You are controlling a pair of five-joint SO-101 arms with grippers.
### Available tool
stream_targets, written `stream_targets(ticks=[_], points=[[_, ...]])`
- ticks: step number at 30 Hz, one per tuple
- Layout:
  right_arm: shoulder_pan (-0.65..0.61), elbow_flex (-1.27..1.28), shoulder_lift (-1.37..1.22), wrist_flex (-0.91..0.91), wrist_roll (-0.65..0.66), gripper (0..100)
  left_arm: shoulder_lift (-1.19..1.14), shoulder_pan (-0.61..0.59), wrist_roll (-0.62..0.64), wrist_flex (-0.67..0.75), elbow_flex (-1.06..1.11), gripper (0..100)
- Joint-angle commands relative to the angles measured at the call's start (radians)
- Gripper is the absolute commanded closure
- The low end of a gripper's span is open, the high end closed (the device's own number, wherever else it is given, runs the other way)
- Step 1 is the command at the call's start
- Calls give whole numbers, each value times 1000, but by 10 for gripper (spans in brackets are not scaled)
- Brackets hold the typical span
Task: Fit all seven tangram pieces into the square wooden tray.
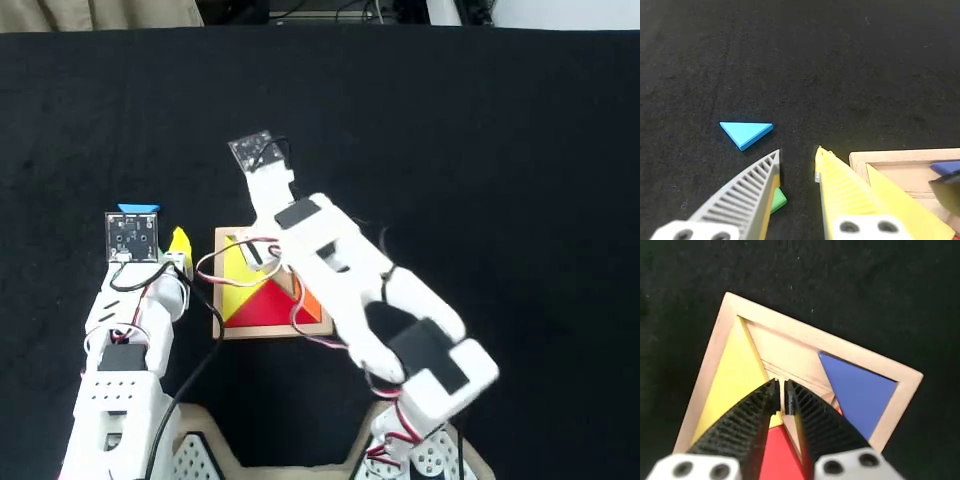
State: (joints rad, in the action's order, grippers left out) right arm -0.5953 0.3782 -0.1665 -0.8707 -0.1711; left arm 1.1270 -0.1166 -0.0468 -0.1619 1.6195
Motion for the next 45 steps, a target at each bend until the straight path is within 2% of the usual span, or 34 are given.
stream_targets(ticks=[1,11,17,22,25,28,31,36,39,42,45], points=[[29,-120,-47,-66,6,987,14,-13,-2,25,-15,877],[32,-148,-94,-190,-5,988,14,-12,-2,25,-15,877],[37,-148,-94,-203,-29,988,14,-12,-2,25,-15,877],[32,-143,21,-204,-28,988,14,-12,-2,25,-16,877],[75,-71,156,-141,-26,988,14,-13,0,25,-22,877],[155,68,251,29,-25,987,3,-48,66,6,-59,874],[238,170,277,160,23,987,3,-85,112,-146,-165,873],[344,183,286,175,29,986,-5,-113,61,-643,-519,870],[385,166,285,175,32,986,-81,-136,14,-882,-731,806],[404,157,286,175,32,986,-233,-134,-51,-1030,-862,761],[407,156,286,175,34,986,-417,-143,-61,-1085,-915,759]])
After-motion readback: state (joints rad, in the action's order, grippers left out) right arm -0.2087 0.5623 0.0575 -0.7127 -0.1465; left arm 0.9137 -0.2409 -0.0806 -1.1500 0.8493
